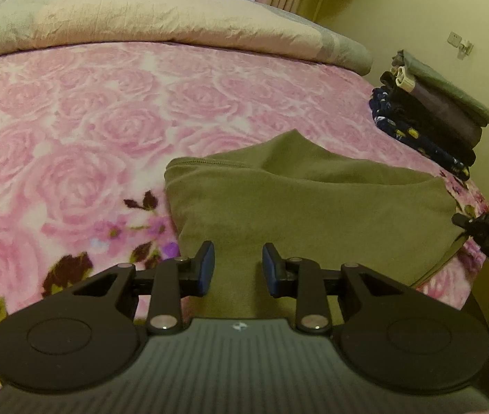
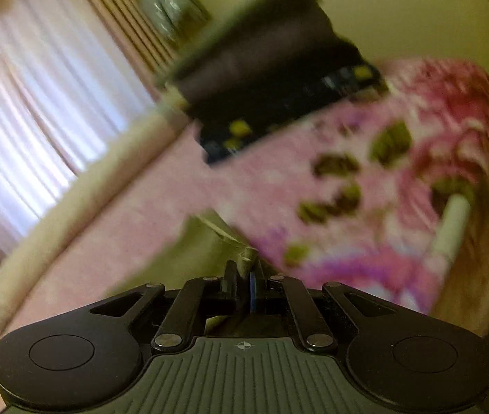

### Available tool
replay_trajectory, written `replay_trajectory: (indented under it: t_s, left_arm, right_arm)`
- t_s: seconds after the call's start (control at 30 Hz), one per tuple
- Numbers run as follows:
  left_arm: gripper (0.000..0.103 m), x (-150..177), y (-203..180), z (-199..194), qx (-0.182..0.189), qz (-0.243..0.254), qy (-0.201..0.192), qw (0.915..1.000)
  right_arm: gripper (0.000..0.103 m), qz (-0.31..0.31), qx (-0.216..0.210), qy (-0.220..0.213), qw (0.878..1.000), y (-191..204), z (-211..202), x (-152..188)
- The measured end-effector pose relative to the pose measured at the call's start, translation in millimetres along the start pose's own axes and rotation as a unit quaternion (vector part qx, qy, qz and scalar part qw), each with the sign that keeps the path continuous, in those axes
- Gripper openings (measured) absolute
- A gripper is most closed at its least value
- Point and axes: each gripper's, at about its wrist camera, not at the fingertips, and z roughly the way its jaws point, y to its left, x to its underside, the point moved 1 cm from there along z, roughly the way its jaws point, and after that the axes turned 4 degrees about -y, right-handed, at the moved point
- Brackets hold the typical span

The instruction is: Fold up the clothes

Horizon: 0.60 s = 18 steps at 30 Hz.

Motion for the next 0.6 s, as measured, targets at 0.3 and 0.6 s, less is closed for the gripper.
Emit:
replay_trajectory:
  t_s: [0.3, 0.6]
  left_arm:
    - [0.012, -30, -12, 8, -0.007, 0.047, -0.018, 0.9987]
    - [0.012, -25, -9, 89, -0.034, 0.09, -0.014, 0.9953]
  right_arm:
    - [0.062, -0.176, 0.011, -0.058, 0.983, 60, -31, -12]
    - [0.036, -0.319, 0.018, 0.022, 0.947, 81, 58, 18]
